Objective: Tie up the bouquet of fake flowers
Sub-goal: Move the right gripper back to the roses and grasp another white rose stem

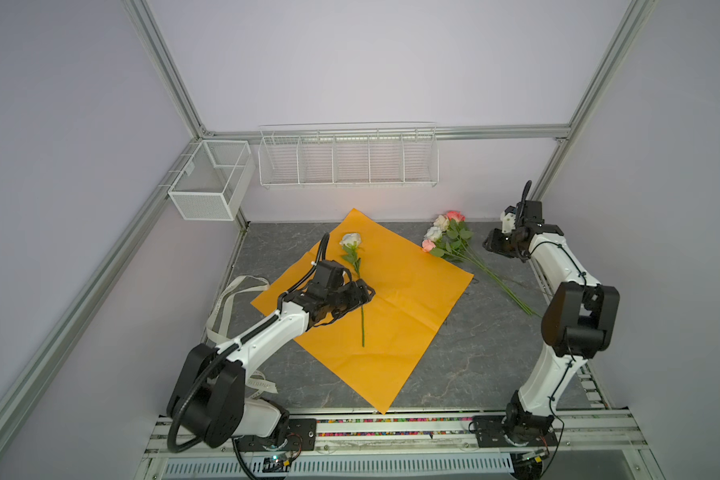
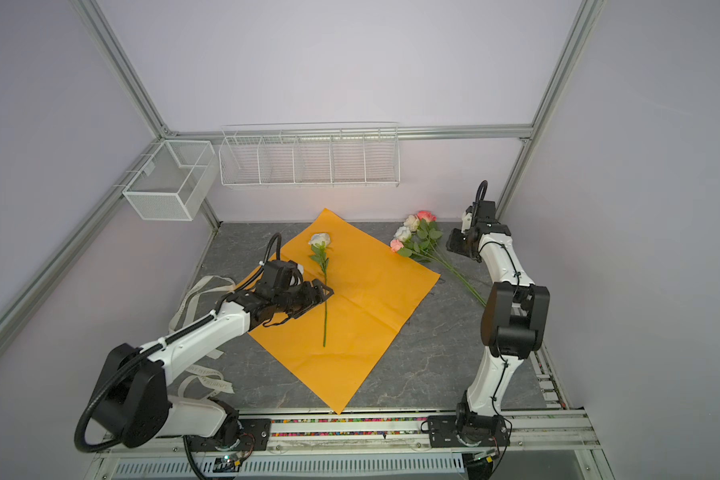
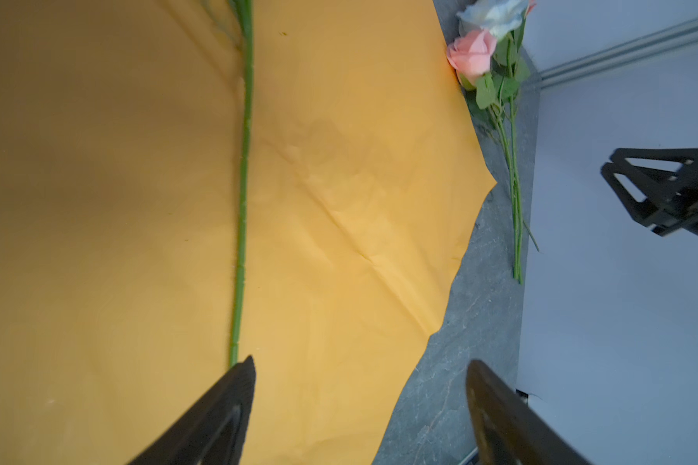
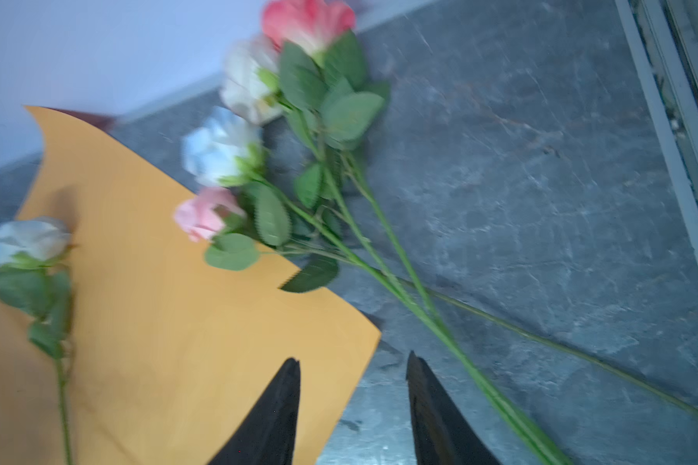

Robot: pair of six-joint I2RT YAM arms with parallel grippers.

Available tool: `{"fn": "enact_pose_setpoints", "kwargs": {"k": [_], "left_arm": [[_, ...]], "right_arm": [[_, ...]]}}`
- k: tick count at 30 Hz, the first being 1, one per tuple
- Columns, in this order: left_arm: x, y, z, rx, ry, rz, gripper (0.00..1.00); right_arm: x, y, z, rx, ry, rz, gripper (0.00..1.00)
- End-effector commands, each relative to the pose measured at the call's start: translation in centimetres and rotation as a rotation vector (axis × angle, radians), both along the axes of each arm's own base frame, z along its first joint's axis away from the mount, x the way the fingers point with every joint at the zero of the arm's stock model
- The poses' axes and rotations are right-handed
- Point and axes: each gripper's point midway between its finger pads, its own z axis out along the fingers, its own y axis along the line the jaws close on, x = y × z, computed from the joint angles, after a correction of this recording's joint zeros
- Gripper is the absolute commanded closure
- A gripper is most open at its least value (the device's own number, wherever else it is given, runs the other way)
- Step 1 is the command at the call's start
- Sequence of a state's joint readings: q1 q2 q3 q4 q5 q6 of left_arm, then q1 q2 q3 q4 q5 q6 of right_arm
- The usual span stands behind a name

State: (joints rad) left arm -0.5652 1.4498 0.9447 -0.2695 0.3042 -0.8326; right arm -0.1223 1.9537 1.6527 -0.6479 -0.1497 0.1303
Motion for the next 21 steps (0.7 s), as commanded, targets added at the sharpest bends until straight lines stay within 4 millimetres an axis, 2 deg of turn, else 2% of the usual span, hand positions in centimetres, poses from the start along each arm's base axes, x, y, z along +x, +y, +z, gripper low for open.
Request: {"fn": "enact_pose_setpoints", "kwargs": {"k": [1,3,9,14,16,21], "left_arm": [[0.7,-2.5,0.9,-0.037,-0.006,-0.063,0.19],[0.8,-3.0,0.3,-0.029,0.006,-0.068,0.19],[0.7,-3.0,-0.4,-0.022,0.023,-0.065,0.19],[0.8,-3.2,-0.4,-0.026,0.03,-0.067,0.19],[0.8,-3.4,-0.4,-0.032,0.035,-0.075,0.19],[0.9,-3.8,-0.3,-0.044,0.038,-0.088,0.19]], "right_arm": [[-1.2,0.6,-3.5,-0.027,0.115,0.166,0.55],[-0.3,0.4,-4.2,-0.01,0.117,0.173,0.56],[2.2,2.4,-5.8,0.043,0.118,0.245,0.62],[3.8,3.5,-6.8,0.037,0.129,0.276,0.63],[4.2,3.9,-7.1,0.026,0.141,0.297,0.63],[4.8,3.6,-8.4,-0.031,0.18,0.3,0.63]]}}
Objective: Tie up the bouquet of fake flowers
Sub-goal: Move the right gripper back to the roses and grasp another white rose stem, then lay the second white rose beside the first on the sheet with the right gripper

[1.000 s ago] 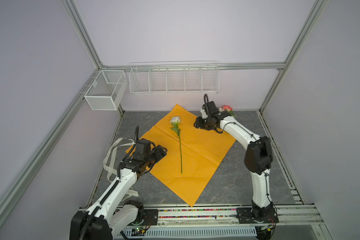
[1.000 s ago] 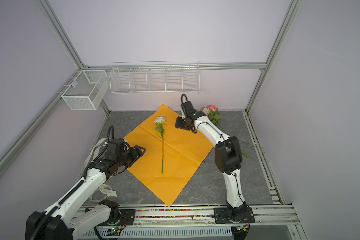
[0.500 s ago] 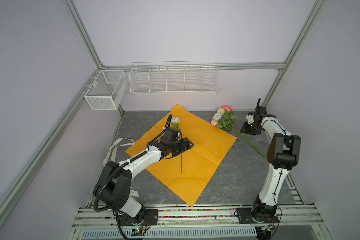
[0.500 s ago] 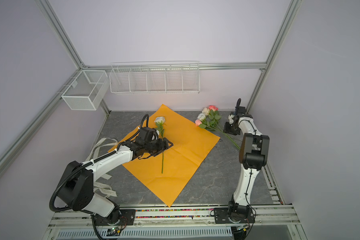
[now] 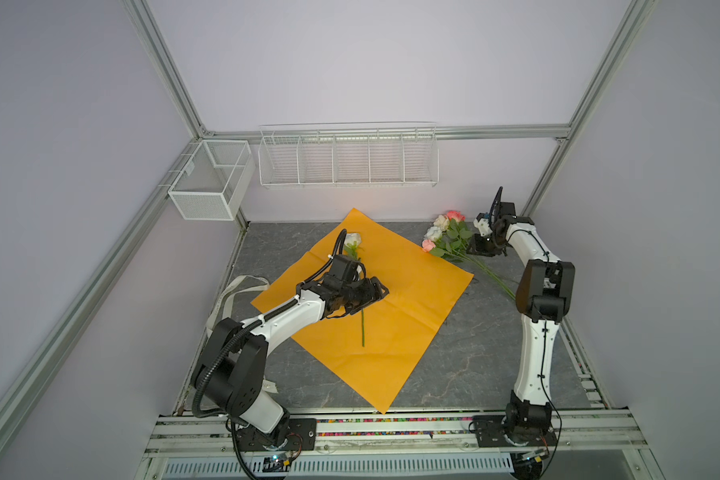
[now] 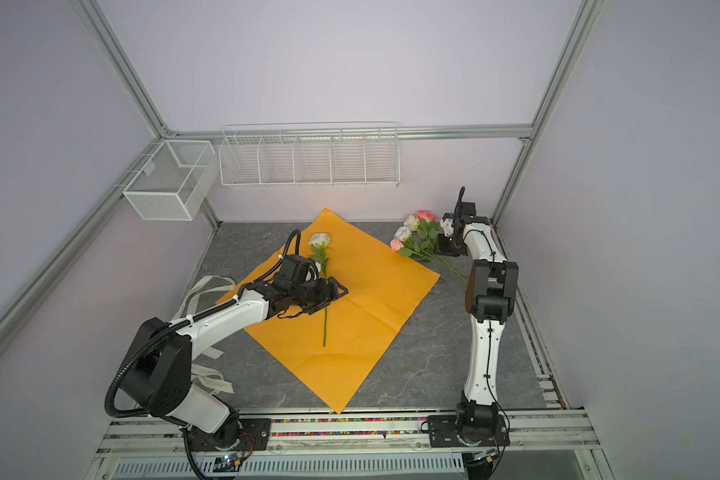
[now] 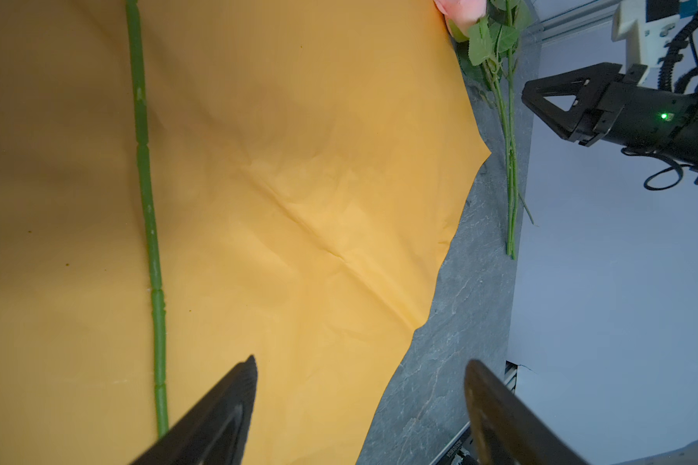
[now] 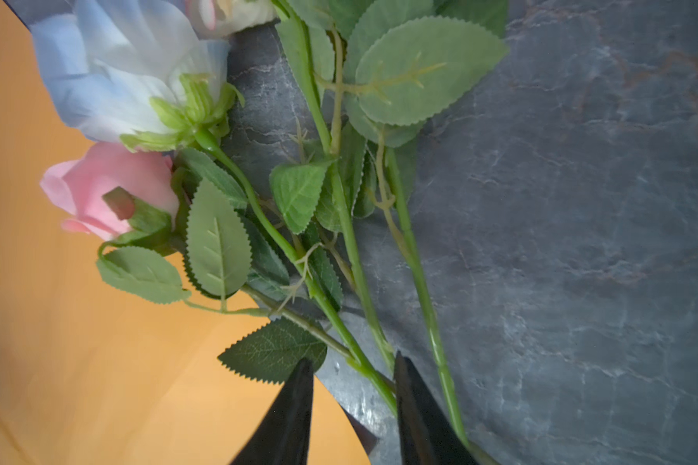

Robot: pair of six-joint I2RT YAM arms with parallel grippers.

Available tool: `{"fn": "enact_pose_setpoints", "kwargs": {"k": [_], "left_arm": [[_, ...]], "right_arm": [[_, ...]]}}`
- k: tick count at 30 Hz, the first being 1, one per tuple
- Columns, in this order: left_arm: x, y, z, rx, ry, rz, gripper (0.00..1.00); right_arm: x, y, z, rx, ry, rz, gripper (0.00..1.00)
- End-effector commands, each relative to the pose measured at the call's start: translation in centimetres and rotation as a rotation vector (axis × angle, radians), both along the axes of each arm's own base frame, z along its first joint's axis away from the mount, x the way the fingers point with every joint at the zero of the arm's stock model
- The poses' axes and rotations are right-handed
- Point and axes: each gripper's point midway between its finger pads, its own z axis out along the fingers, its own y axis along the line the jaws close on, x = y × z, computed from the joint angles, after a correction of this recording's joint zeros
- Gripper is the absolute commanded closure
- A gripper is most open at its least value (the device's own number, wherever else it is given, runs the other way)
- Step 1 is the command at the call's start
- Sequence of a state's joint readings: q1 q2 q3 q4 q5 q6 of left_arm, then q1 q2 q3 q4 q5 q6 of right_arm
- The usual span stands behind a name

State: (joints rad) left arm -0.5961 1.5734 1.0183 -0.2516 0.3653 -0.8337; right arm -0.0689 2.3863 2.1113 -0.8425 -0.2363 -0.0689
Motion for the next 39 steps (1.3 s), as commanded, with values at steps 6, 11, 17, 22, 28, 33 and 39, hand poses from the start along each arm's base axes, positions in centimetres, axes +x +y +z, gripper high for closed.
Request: {"fn": "enact_pose_setpoints", "kwargs": {"k": [6,11,17,22,28,33,39], "left_arm": [[0.5,-1.2,0.9,-0.035,-0.007,-0.022,0.19],[0.4,-4.0,2.7,-0.119,-0.037,-0.094,0.19],[-0.1,-7.1,3.3,-0.135,-0.034,-0.161,0.19],[-0.2,-7.6,3.2,-0.138,-0.032,-0.167,0.2],[-0.1,-6.1,4.5,-0.076,-0.087,-0.132,0.2],[0.3,-4.6,6.1,-0.024,-0.15,-0.092,0.18],[0.6,-1.9,6.6,0.033,-0.195,-0.018,0.14]], "right_arm": [[-1.1,-0.4,-2.3,-0.113,0.08,0.07,0.68],[-0.9,-0.9,-2.1,-0.186,0.068,0.068,0.65],[-0.8,-1.4,-2.5,-0.23,0.082,0.076,0.68],[-0.7,-1.0,-0.9,-0.21,0.051,0.08,0.85],[-1.6,-0.4,5.9,-0.154,-0.068,0.035,0.91],[-3.9,2.4,9.8,0.046,-0.093,-0.013,0.91],[-7.1,8.7,12.0,0.302,-0.113,-0.051,0.91]]}}
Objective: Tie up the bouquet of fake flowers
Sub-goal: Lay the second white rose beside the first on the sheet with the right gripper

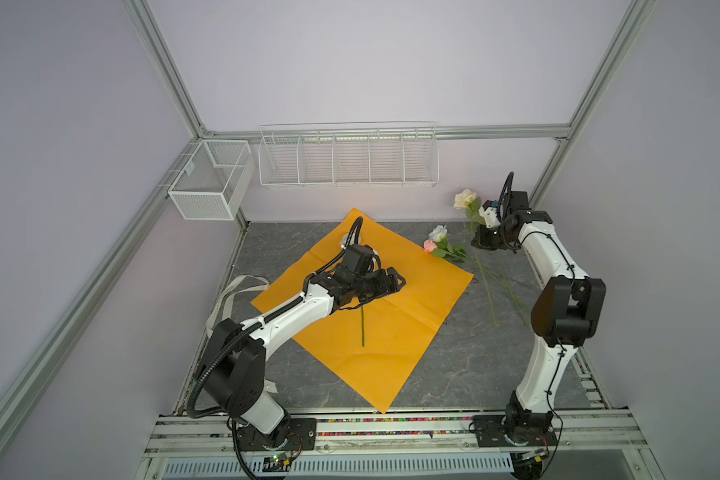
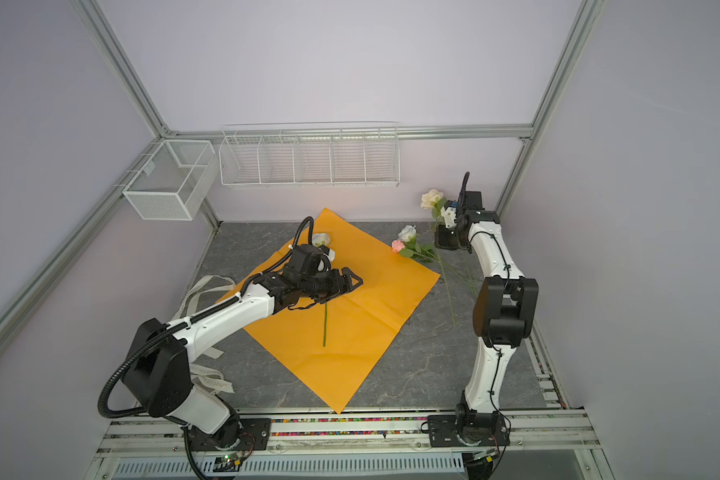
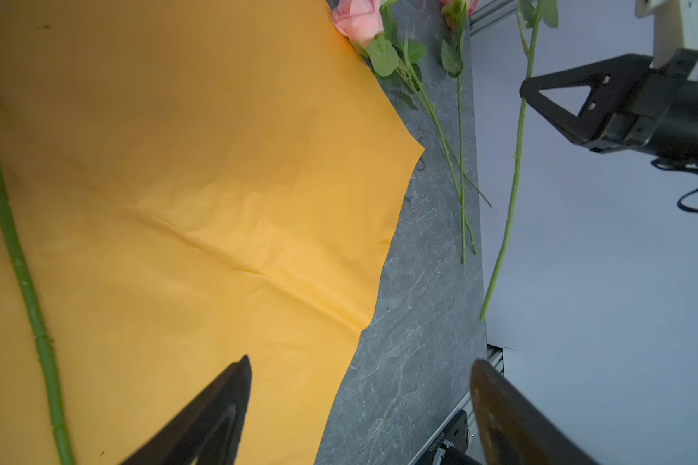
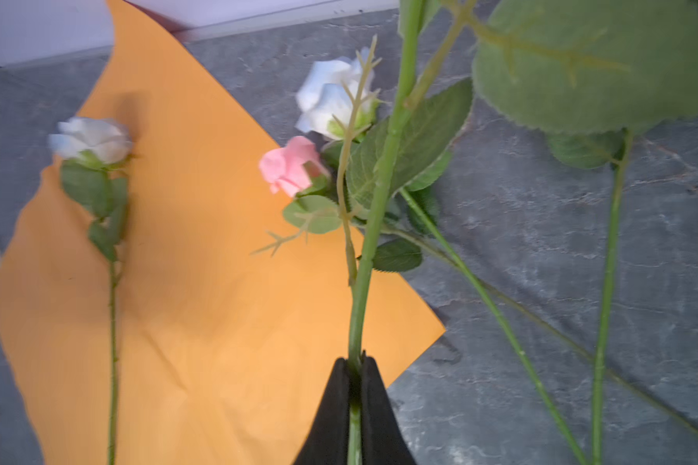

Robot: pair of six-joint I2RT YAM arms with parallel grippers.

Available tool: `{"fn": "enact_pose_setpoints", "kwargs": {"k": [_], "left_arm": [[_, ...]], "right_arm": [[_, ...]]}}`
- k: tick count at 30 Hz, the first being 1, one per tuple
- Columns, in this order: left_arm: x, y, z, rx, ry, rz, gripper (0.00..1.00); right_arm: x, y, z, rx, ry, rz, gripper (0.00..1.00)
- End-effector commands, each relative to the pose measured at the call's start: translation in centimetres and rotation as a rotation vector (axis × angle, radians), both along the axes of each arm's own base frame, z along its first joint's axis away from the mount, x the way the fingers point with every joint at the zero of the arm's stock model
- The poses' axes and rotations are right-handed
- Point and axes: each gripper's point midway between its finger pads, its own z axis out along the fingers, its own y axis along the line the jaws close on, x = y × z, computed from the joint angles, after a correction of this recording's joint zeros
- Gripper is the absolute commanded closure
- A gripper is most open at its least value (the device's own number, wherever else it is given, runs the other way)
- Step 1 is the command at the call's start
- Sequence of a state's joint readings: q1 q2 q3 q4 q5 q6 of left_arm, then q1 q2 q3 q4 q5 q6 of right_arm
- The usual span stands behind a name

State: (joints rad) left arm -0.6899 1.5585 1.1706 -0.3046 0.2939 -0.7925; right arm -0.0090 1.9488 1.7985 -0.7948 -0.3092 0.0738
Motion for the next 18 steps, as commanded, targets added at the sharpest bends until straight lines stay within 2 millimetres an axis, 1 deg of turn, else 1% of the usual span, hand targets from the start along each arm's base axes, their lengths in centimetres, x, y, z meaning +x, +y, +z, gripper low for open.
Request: {"fn": "enact_pose_setpoints", "kwargs": {"k": [1,2,4,5,6,8,12,14,16,18], "left_arm": [[0.7,2.5,0.8,0.043,-0.046,0.078,0.14],[0.9,3.5,0.7,0.046,-0.047,0.109,0.13],[1.0,5.5,0.8,0.037,-0.052,0.164,0.13],[1.1,6.6,0.9,0.03,-0.055,0.195,0.12],[1.1,7.8,0.9,0.024,-0.058,0.224,0.12],[1.0,10.1,0.8,0.028,-0.051,0.272,0.11],[0.1,14.3,0.7,0.054,-0.068,0.36,0.08],[-0.6,15.7,0.9,0.063,-0.089,0.39,0.04],[-1.3,16.8,0.8,0.068,-0.094,0.412,0.01],[-2.0,17.6,0.8,0.068,-0.094,0.427,0.0]], "right_arm": [[-1.4,5.7,0.5,0.239,0.016,-0.004,0.91],[-1.9,7.1,0.6,0.279,0.015,-0.006,0.91],[-2.6,9.9,0.1,0.326,0.026,-0.02,0.92],[-2.9,11.7,-0.2,0.347,0.033,-0.013,0.92],[-3.3,13.9,-0.3,0.356,0.03,0.01,0.92],[-3.5,17.1,-0.9,0.341,0.031,0.019,0.92],[-2.8,23.3,-2.1,0.36,0.029,0.034,0.91],[-2.3,25.9,-2.9,0.368,0.054,0.048,0.91],[-1.7,28.1,-3.7,0.373,0.069,0.06,0.91],[-1.0,29.6,-4.7,0.368,0.078,0.052,0.91]]}}
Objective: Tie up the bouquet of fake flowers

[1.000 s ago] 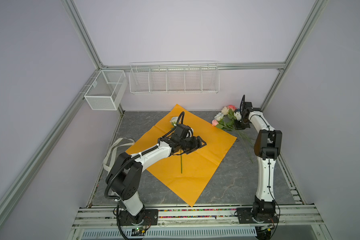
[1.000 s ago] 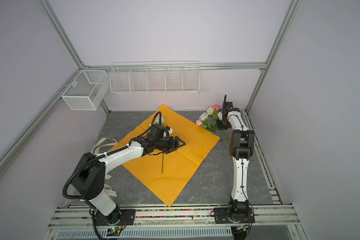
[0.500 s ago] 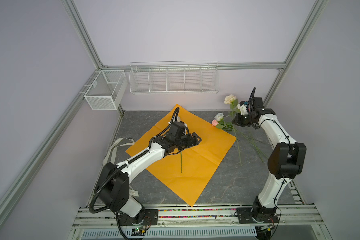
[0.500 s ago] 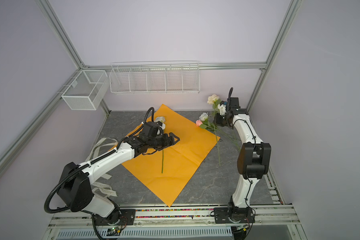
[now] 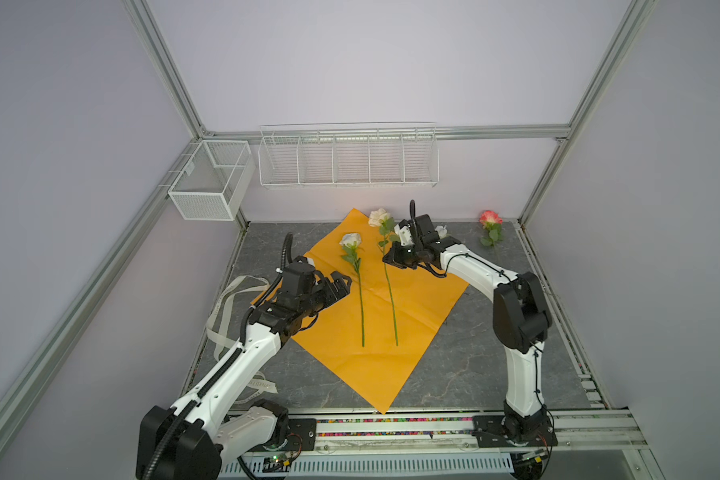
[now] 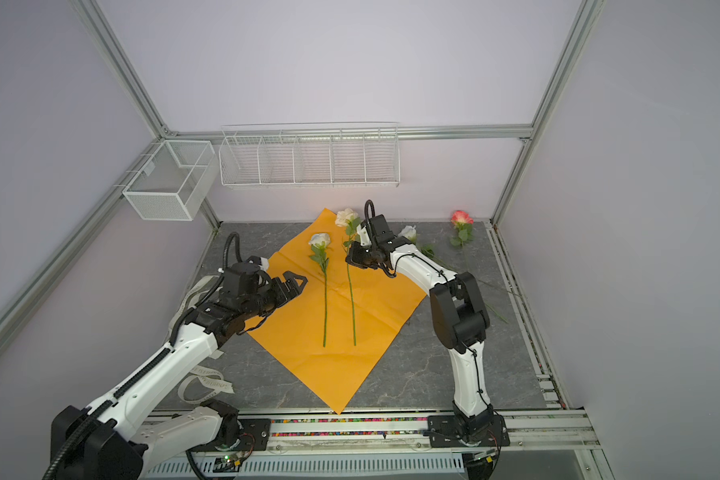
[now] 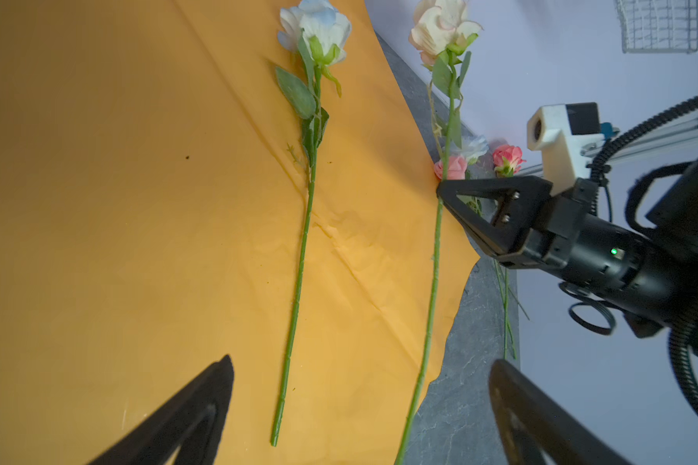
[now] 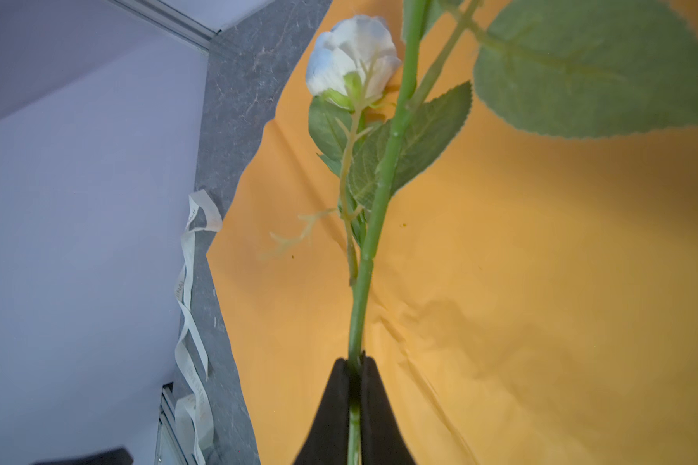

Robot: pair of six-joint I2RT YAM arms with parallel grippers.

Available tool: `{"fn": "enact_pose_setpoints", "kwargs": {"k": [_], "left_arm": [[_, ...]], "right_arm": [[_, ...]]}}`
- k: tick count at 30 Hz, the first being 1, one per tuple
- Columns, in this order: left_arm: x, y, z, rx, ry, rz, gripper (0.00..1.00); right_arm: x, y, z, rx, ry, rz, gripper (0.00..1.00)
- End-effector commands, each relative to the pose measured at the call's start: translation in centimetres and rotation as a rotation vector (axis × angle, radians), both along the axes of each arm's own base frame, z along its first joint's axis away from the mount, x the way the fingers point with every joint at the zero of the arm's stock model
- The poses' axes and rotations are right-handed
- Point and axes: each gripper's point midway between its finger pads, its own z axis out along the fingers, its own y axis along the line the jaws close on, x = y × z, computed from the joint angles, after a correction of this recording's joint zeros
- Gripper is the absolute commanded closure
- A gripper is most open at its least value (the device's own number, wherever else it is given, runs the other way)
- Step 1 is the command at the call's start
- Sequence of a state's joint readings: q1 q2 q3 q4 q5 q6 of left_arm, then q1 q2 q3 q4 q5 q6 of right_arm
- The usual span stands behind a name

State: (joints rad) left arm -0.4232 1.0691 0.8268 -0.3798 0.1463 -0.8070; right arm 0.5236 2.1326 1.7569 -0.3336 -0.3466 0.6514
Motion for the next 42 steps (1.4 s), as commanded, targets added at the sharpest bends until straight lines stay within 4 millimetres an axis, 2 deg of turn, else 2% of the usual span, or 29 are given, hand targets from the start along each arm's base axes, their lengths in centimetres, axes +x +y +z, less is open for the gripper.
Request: {"fn": "enact_pose_setpoints", "kwargs": {"k": [1,7,10,13,15,17,20,22,23,25,27,30,31,36,39,42], "left_arm": [[-1.1,1.8,-0.9,0.033,0.015,0.045,0.0],[-2.1,2.2,-1.7,0.019,0.032,0.052,0.01],[-2.1,2.0,-1.8,0.012,0.033,0.045,0.0],[-1.8,1.3,-1.6,-0.009,0.031,0.022,0.01],[-1.5,0.7,-1.5,-0.028,0.034,0.002,0.0],[-1.2,0.2,-1.5,-0.043,0.042,-0.016,0.0],[-0.5,-1.2,-1.3,-0.09,0.043,-0.053,0.0],[-0.1,-2.5,-1.2,-0.111,0.042,-0.089,0.01],[0.2,-3.2,-1.2,-0.107,0.047,-0.107,0.01],[0.6,-5.0,-1.2,-0.088,0.05,-0.146,0.01],[1.2,-7.3,-1.2,-0.081,0.053,-0.193,0.01],[2.1,-10.9,-1.4,-0.099,0.064,-0.262,0.01],[2.3,-11.9,-1.6,-0.098,0.07,-0.279,0.01],[2.9,-17.8,-2.2,-0.098,0.091,-0.389,0.01],[2.9,-21.0,-2.7,-0.105,0.109,-0.448,0.01],[3.0,-24.3,-2.9,-0.125,0.123,-0.49,0.01]], "right_arm": [[2.1,1.5,-1.0,0.011,0.009,-0.078,0.9],[3.2,3.5,-4.3,-0.026,0.049,-0.033,0.89],[2.7,3.7,-6.7,-0.066,0.105,-0.01,0.87],[2.0,3.9,-7.8,-0.081,0.137,0.015,0.84],[1.4,4.6,-7.2,-0.041,0.149,0.053,0.79],[1.3,4.5,-5.7,-0.025,0.136,0.07,0.67],[1.6,2.7,-2.7,-0.044,0.075,0.071,0.61],[2.1,0.6,-0.3,-0.046,0.029,0.056,0.6],[2.4,-1.1,0.7,-0.05,0.009,0.037,0.6],[3.0,-5.2,2.0,-0.097,-0.036,-0.01,0.6],[3.6,-10.4,2.4,-0.154,-0.06,-0.073,0.6],[4.0,-17.6,1.6,-0.221,-0.047,-0.144,0.6],[4.3,-20.6,1.2,-0.257,-0.038,-0.176,0.6],[4.5,-31.1,-1.2,-0.415,0.036,-0.31,0.6],[4.7,-36.0,-2.7,-0.486,0.084,-0.378,0.6],[4.9,-39.2,-3.8,-0.546,0.129,-0.398,0.6]]}}
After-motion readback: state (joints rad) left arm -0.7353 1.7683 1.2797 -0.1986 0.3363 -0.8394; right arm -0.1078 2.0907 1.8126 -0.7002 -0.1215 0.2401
